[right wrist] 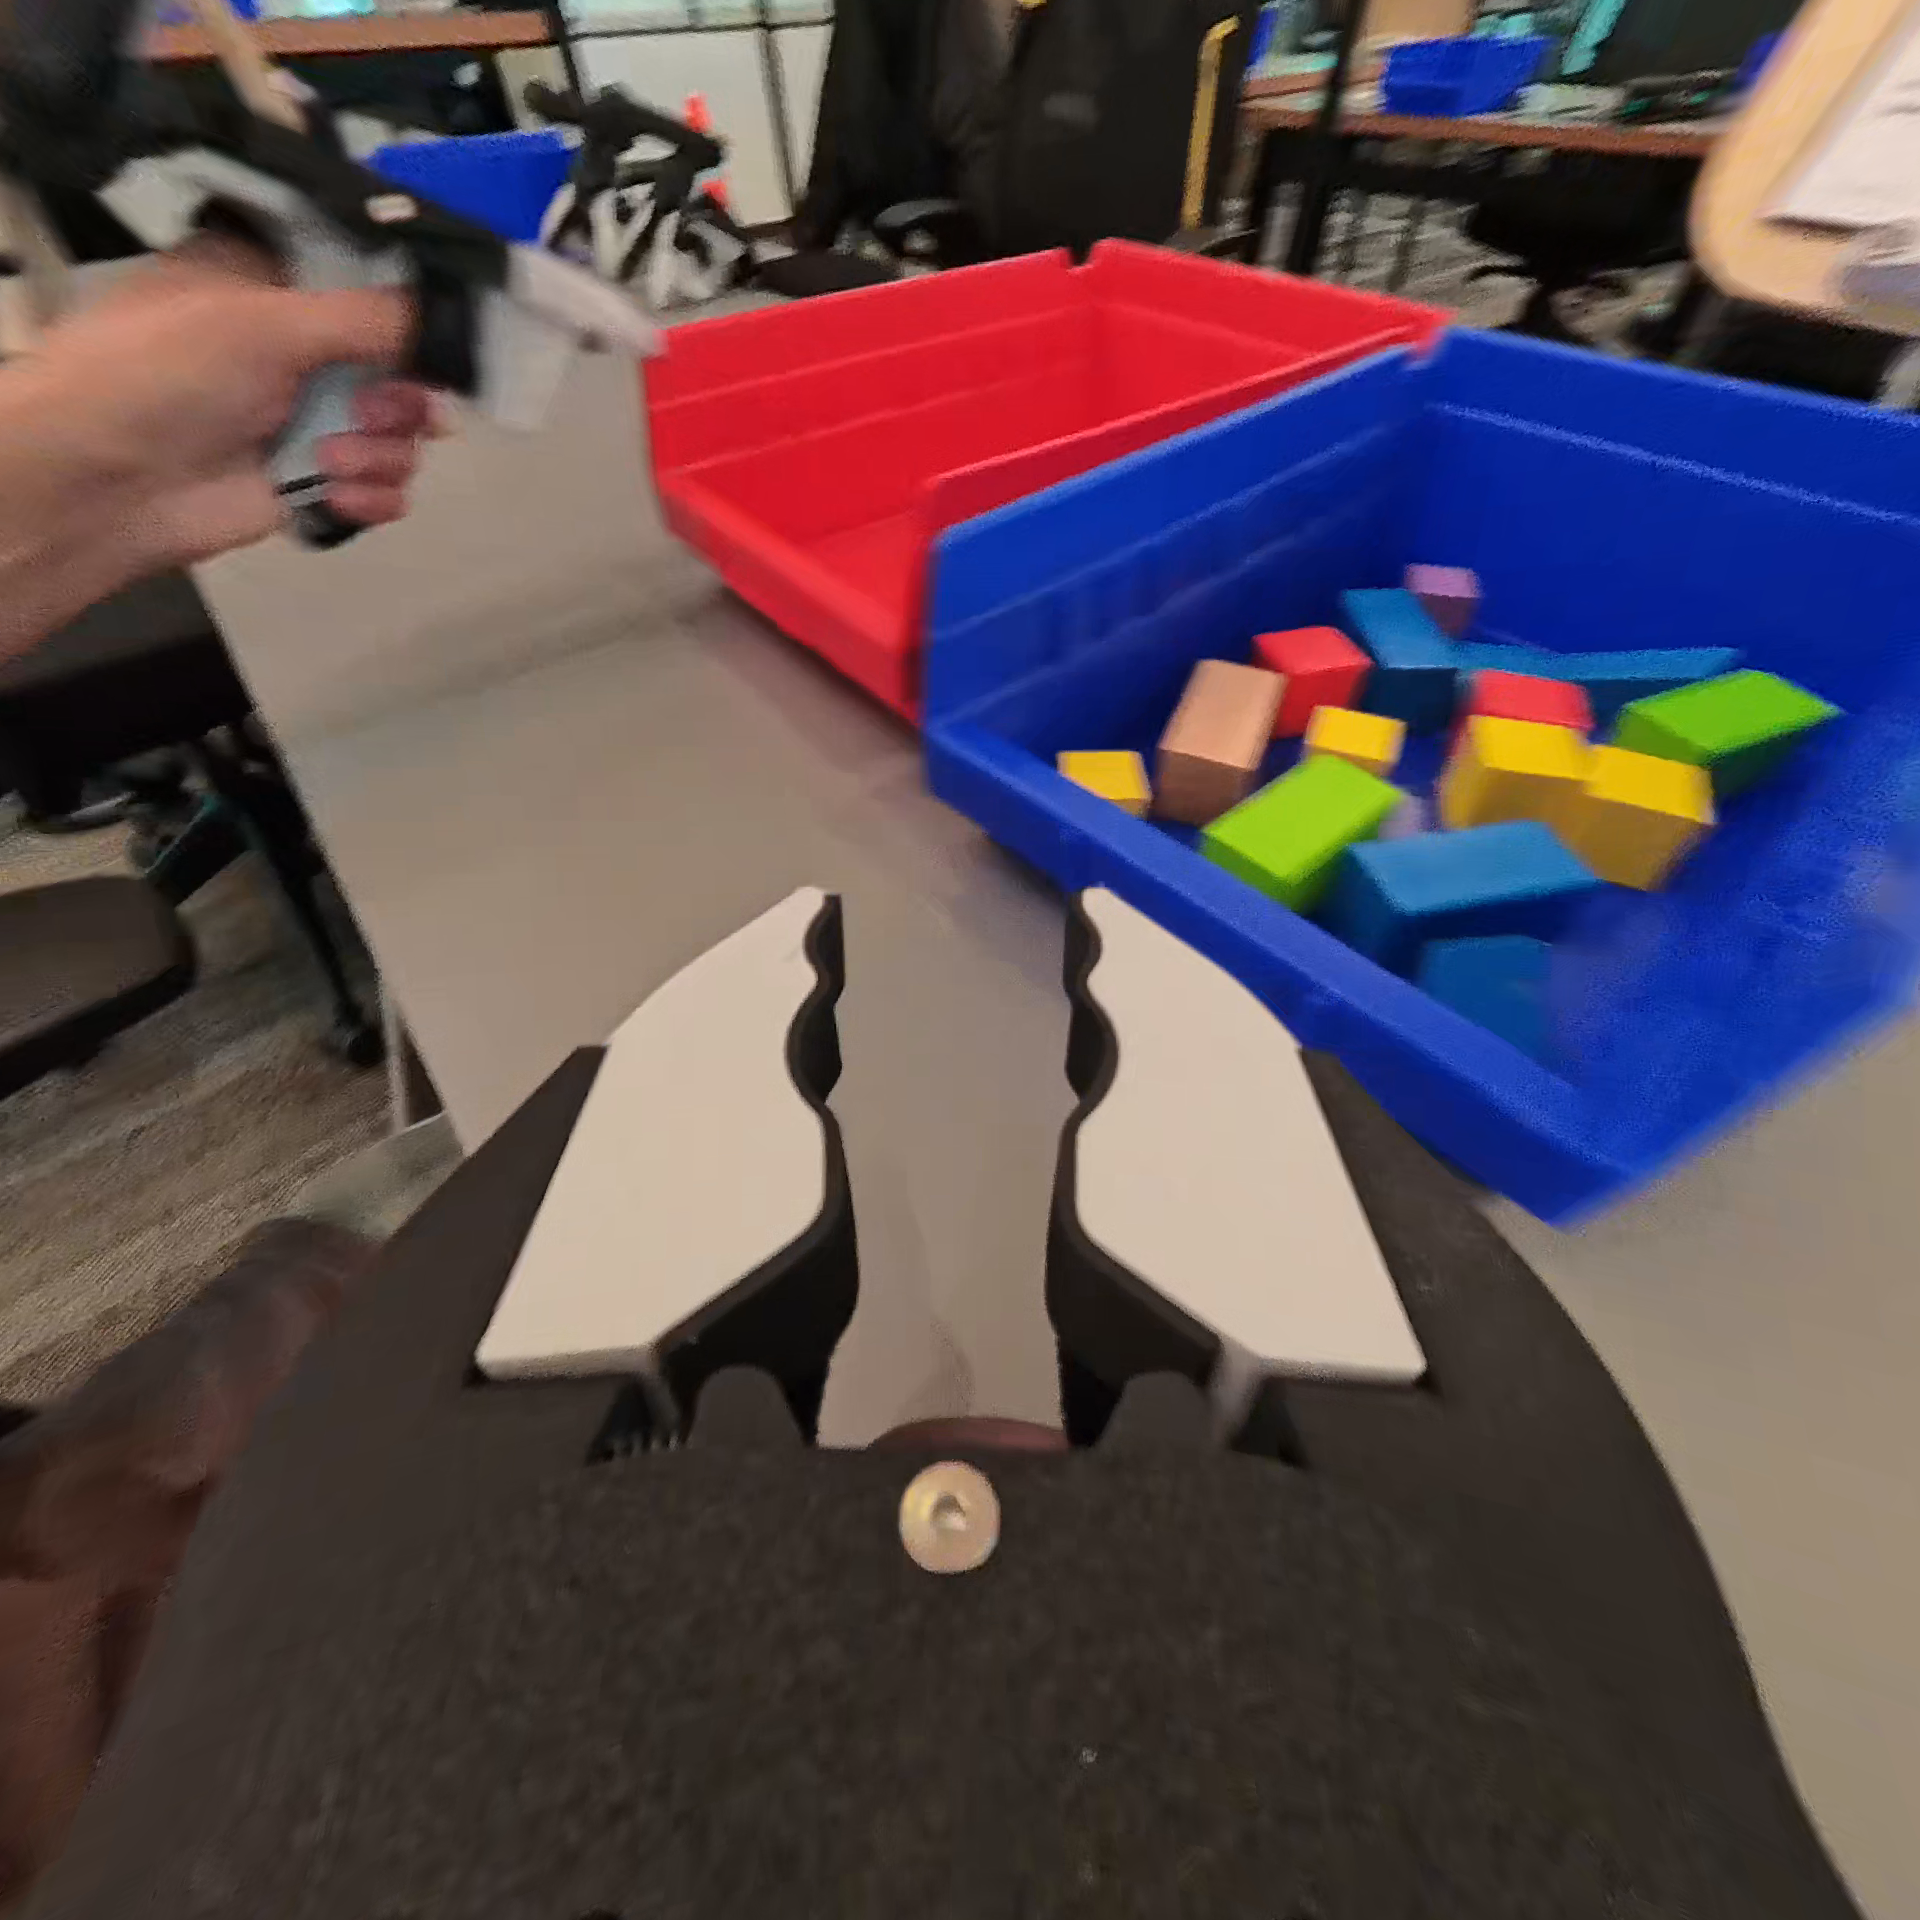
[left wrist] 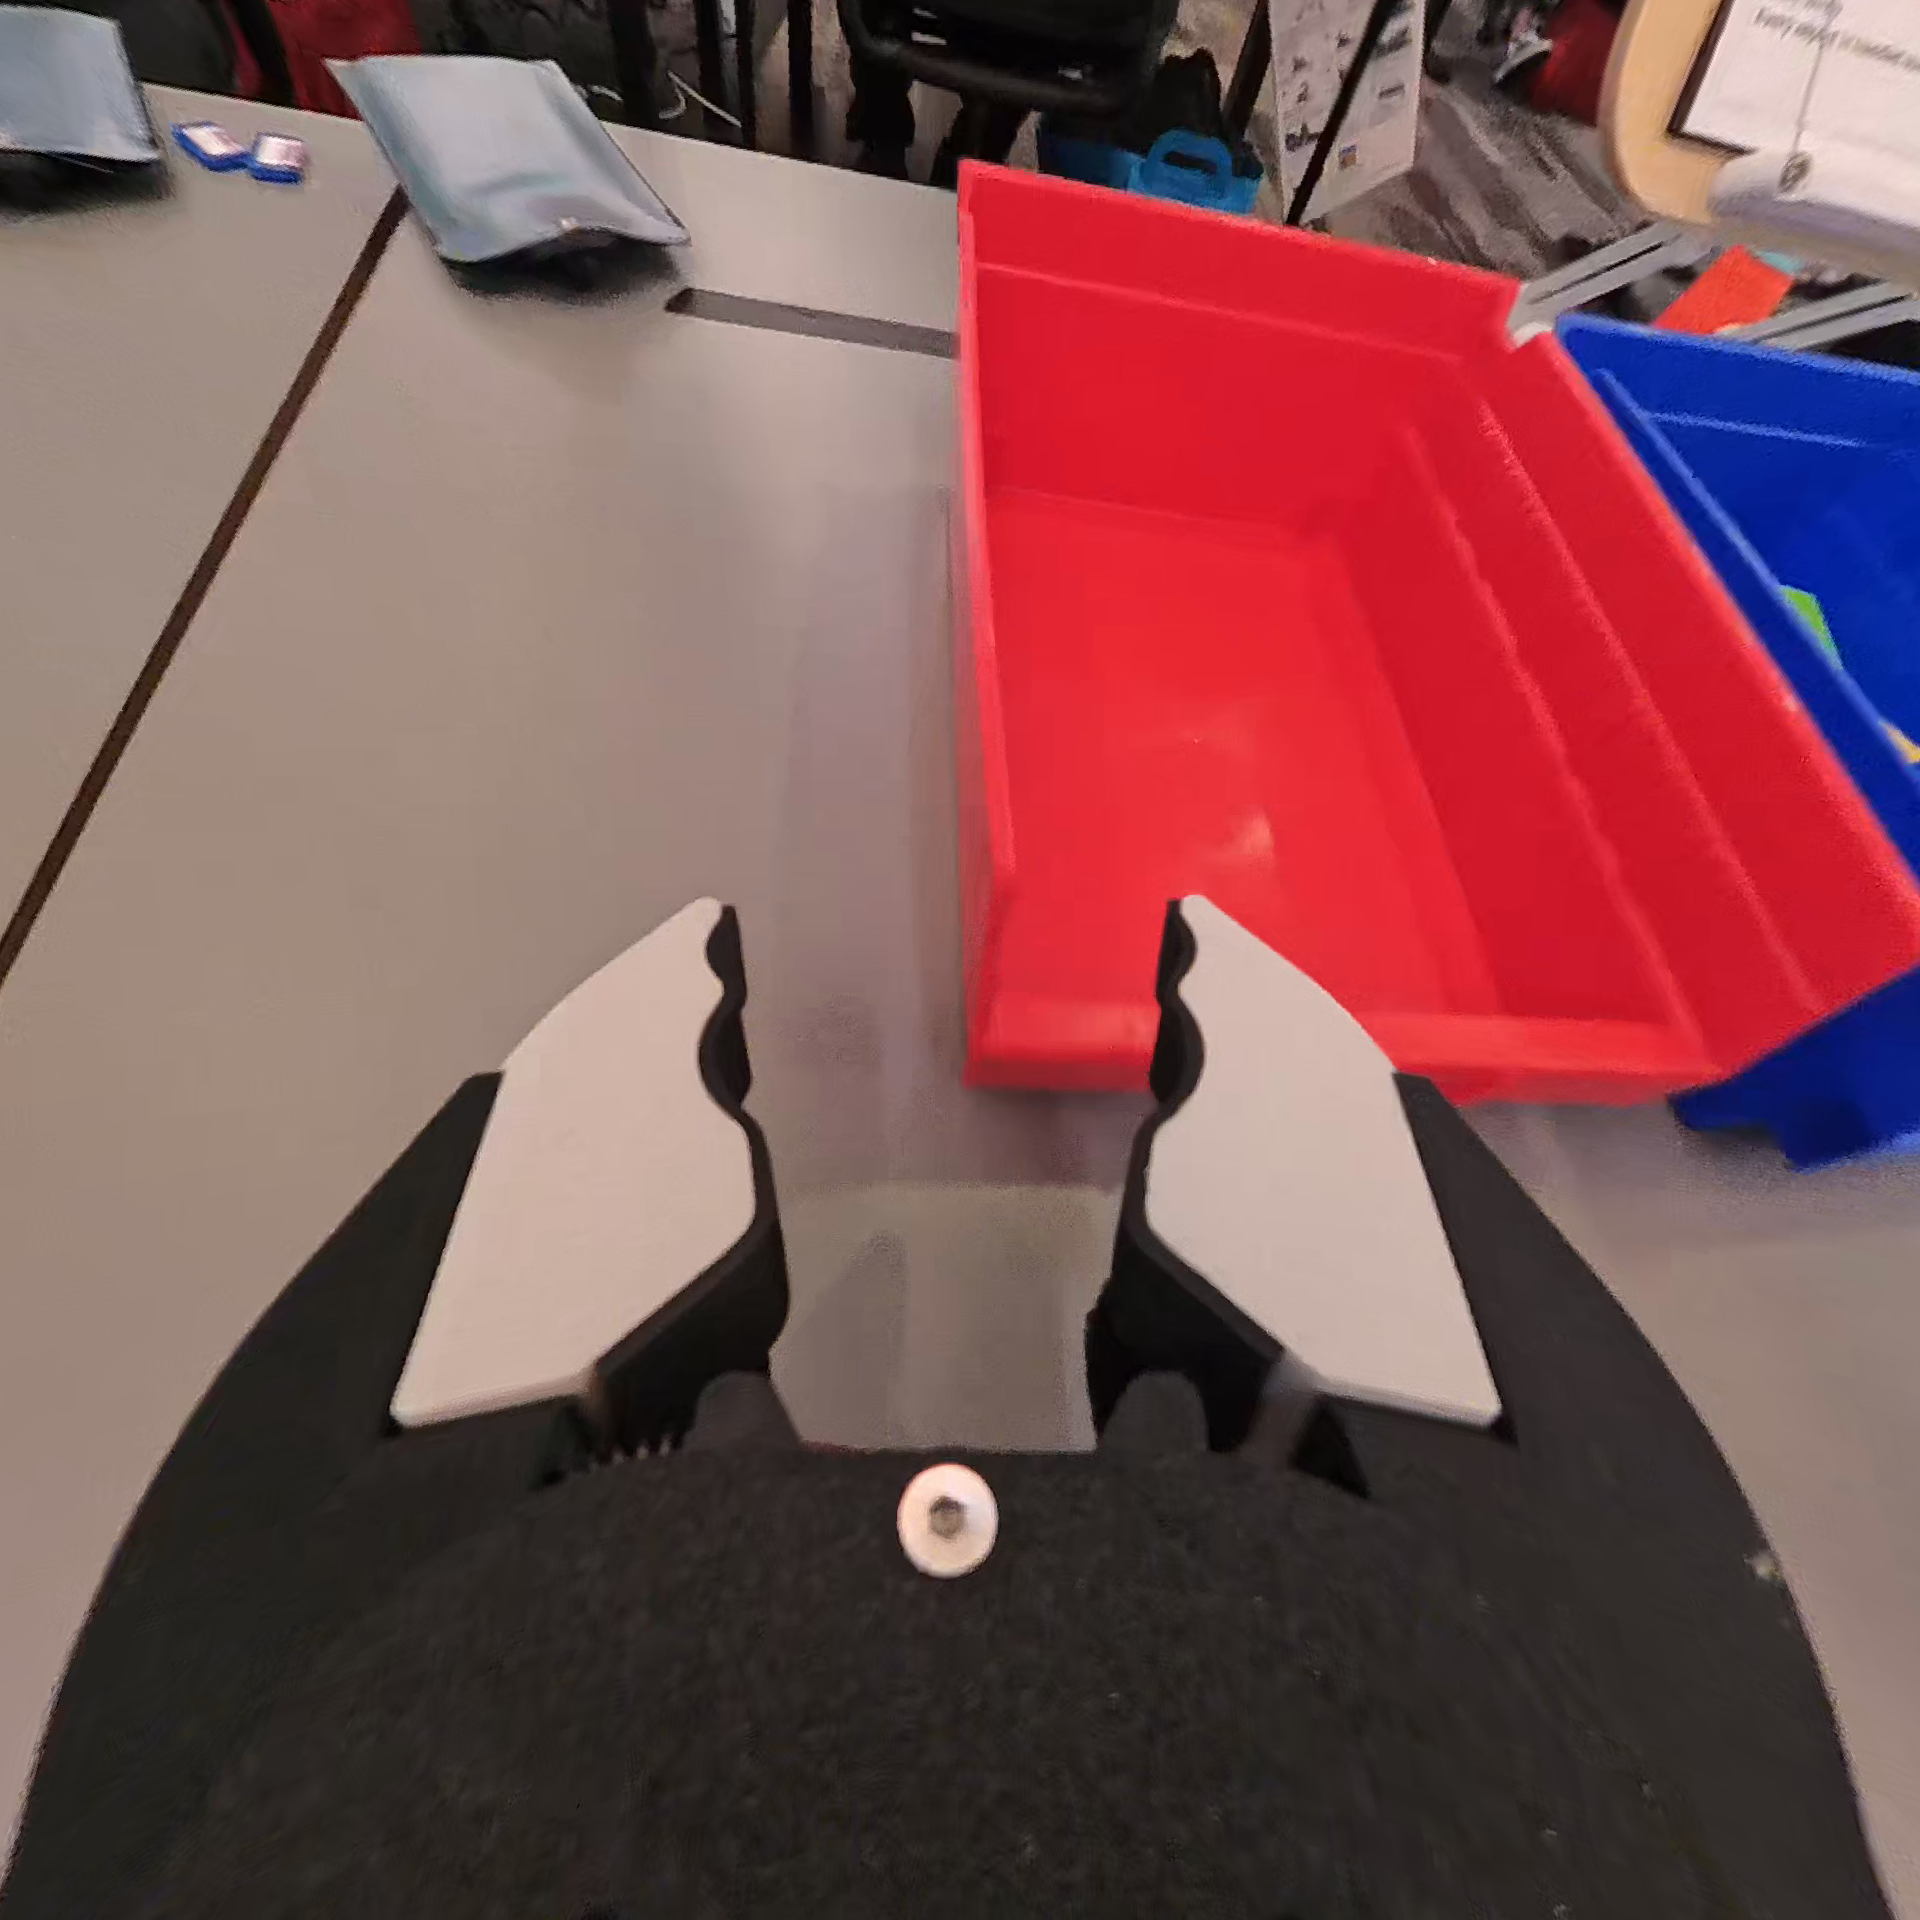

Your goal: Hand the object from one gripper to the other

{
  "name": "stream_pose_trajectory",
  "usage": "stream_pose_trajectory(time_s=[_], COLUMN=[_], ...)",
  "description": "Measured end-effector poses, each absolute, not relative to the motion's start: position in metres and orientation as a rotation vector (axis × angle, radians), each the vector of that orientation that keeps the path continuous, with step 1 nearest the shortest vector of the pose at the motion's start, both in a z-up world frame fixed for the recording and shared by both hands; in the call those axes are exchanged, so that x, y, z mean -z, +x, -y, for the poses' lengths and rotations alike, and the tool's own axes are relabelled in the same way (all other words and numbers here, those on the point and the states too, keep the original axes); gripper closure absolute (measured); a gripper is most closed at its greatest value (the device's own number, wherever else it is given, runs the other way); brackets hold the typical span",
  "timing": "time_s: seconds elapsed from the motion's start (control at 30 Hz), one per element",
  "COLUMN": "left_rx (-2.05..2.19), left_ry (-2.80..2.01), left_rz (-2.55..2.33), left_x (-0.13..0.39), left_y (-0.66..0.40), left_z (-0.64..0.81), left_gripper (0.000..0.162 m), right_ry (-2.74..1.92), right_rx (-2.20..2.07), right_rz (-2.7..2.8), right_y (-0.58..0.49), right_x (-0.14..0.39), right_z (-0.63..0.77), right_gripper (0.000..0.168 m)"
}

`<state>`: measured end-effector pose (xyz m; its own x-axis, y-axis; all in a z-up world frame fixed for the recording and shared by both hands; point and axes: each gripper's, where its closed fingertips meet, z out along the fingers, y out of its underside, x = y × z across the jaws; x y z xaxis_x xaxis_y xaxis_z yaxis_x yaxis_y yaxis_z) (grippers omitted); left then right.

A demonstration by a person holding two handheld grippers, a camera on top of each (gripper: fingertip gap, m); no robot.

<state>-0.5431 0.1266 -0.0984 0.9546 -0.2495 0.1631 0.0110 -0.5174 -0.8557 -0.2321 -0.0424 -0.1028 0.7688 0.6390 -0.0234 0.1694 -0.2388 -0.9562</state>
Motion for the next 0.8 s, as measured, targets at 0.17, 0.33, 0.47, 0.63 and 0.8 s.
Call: stream_pose_trajectory(time_s=[0.17,0.33,0.47,0.63,0.8], left_rx=[0.455,0.289,0.311,0.230,0.215], left_ry=[-2.163,-2.204,-2.198,-2.168,-2.165], left_rz=[-0.248,-0.215,-0.055,0.065,0.109], left_x=[0.127,0.135,0.136,0.135,0.135], left_y=[-0.514,-0.522,-0.535,-0.548,-0.553], left_z=[-0.175,-0.183,-0.145,-0.069,-0.013], left_gripper=[0.097,0.157,0.157,0.156,0.156], right_ry=[-1.793,-1.838,-1.891,-1.869,-1.896], right_rx=[-0.646,-0.572,-0.455,-0.461,-0.428], right_rz=[0.779,0.693,0.506,0.362,0.437], right_y=[-0.296,-0.314,-0.317,-0.345,-0.377], right_x=[0.114,0.117,0.120,0.112,0.119], right_z=[0.053,0.035,0.012,0.000,-0.003], right_gripper=[0.127,0.125,0.120,0.121,0.122])
